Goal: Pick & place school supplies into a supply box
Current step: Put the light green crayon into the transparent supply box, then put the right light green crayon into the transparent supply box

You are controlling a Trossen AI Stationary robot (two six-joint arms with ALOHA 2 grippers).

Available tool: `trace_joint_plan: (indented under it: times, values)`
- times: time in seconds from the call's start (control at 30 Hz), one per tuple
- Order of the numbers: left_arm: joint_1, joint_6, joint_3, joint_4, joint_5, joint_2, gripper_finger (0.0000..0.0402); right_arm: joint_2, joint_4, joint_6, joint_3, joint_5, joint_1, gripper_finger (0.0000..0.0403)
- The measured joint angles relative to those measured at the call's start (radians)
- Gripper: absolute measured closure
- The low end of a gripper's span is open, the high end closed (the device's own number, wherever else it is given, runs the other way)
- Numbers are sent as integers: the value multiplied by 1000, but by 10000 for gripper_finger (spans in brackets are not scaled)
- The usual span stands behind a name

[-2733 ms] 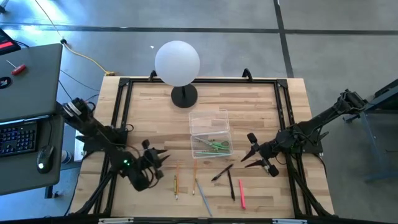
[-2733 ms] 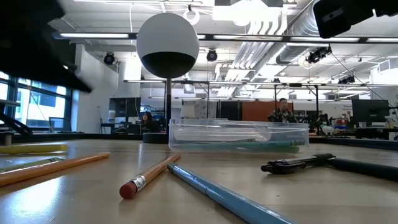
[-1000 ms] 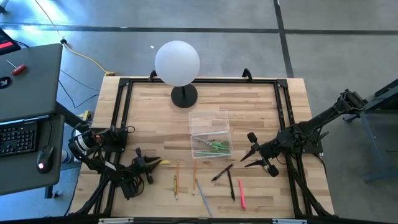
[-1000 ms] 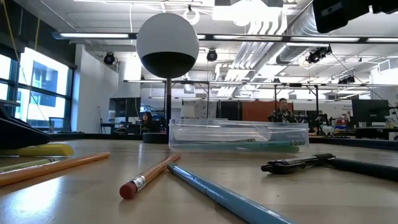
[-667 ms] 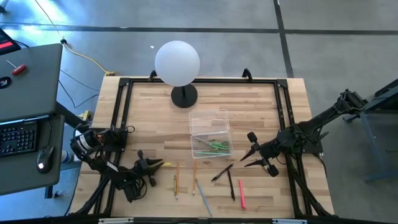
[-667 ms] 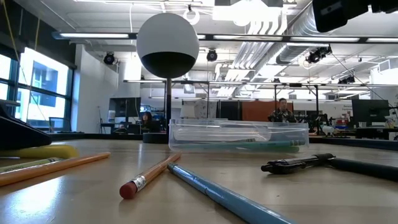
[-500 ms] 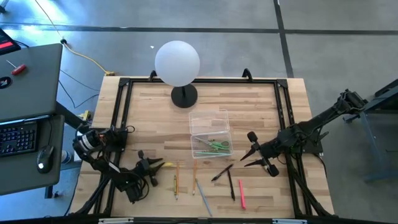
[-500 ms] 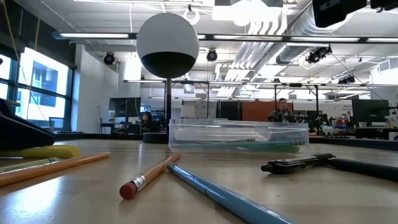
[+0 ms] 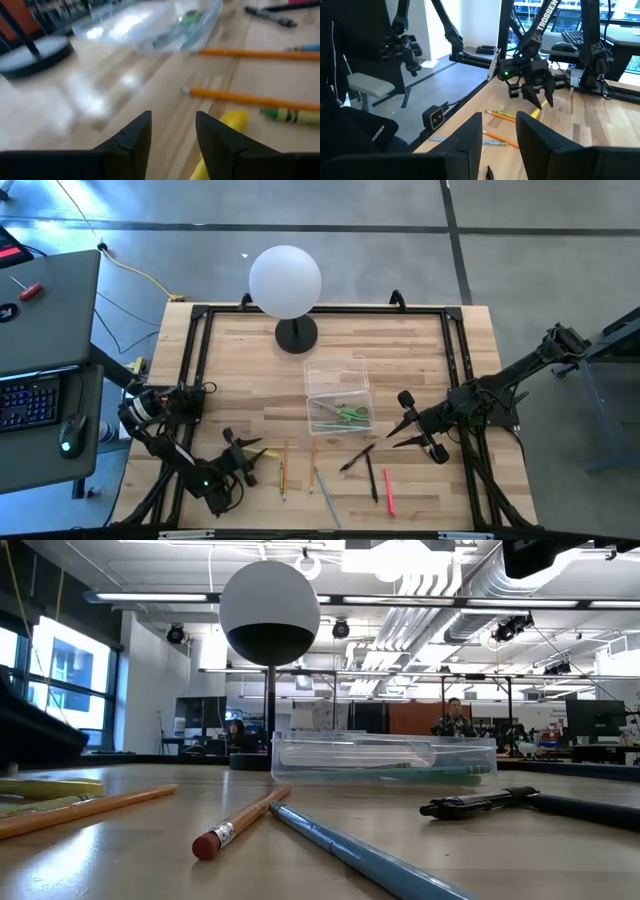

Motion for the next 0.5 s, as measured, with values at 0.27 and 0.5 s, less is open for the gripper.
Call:
trace_joint_plan:
  times: [0.27,0.5]
  values:
    - [0,-15,71,-115,136,-38,229,0,0,-5,0,0,0,304]
    - [0,35,136,-118,118,-57,229,0,0,-30,0,0,0,304]
